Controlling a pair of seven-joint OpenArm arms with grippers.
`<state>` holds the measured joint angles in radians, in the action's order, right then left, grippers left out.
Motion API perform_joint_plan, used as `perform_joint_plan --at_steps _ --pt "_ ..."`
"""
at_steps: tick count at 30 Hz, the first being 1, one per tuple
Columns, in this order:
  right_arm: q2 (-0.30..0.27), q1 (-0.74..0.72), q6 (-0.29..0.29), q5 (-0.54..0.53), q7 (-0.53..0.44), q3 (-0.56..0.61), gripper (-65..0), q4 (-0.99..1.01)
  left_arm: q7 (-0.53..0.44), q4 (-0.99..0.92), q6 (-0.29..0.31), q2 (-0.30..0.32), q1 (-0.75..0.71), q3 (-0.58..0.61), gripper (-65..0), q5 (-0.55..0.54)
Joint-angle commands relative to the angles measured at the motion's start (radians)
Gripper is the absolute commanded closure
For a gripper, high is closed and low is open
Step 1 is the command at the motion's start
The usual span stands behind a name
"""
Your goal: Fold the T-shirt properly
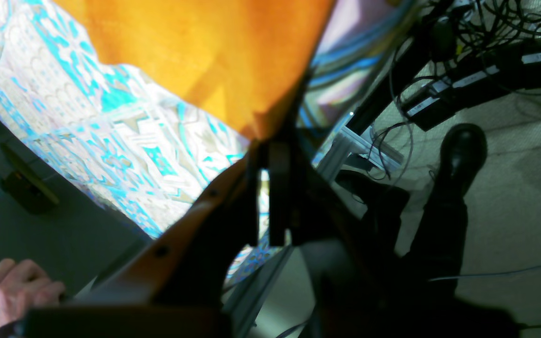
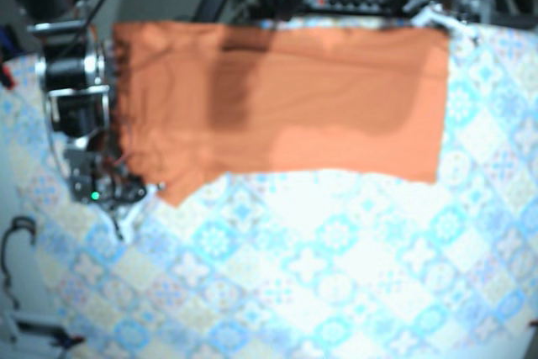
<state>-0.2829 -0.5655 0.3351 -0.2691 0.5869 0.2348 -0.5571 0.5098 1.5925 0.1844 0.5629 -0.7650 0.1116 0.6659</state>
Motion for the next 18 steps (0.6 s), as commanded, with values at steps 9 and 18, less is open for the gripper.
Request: perform_joint_plan --at_steps 9,18 --pt "-0.026 -0.027 -0.097 -0.008 -0.130 -0.004 -20.4 -0.016 0.017 -0.001 0.034 0.009 -0.017 0.000 0.0 -0.018" --pt "-0.026 -0.026 -0.123 -0.008 -0.158 -0.002 -34.6 -0.016 0.016 -0.001 0.033 0.009 -0.011 -0.002 -22.0 -0.018"
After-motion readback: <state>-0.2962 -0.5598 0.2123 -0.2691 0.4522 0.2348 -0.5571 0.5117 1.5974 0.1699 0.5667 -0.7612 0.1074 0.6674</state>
